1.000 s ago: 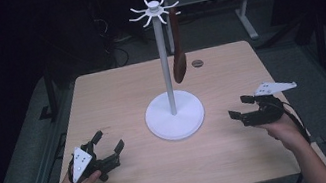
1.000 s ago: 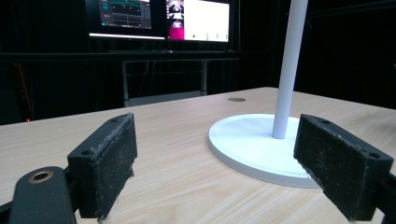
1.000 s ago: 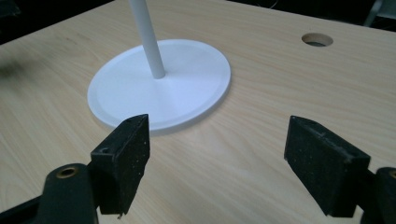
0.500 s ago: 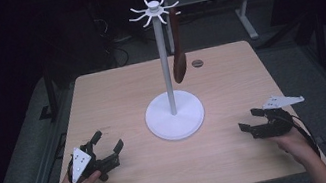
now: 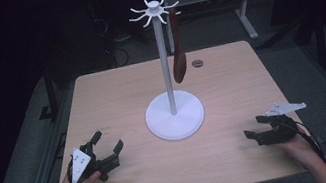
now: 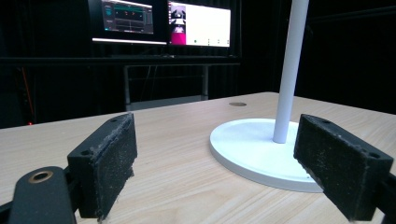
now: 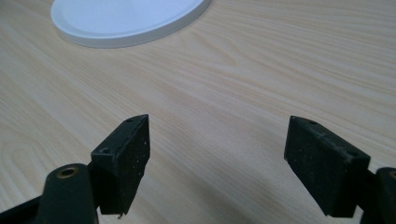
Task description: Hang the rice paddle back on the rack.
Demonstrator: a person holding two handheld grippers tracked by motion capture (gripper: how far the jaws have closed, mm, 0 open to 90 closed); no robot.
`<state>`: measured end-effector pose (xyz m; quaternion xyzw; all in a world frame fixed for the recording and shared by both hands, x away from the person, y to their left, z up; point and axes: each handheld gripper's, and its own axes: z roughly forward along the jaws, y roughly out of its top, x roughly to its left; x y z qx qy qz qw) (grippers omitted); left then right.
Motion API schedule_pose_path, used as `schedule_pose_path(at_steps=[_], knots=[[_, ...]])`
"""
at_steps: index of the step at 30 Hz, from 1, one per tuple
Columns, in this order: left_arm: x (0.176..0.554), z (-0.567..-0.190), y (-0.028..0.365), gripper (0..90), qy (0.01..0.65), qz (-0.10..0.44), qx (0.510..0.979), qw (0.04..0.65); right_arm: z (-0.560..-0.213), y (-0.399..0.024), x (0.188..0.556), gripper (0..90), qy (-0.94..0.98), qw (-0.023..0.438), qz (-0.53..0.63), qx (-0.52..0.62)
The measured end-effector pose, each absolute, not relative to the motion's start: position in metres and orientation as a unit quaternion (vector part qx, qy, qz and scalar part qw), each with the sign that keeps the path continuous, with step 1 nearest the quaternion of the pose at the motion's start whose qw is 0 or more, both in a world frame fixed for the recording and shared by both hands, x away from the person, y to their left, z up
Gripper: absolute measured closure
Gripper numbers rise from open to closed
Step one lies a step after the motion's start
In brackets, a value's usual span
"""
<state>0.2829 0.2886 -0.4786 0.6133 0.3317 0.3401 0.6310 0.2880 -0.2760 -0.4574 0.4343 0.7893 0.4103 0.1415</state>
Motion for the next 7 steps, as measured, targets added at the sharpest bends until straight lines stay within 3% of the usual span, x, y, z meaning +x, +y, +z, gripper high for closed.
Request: schedule_pose_path(at_steps=[7], knots=[[0.2830, -0.4783, 0.2879, 12.9, 0.331, 0.341, 0.620, 0.625, -0.4561, -0.2806, 0.2876, 22.0, 0.784, 0.140, 0.419, 0.437]])
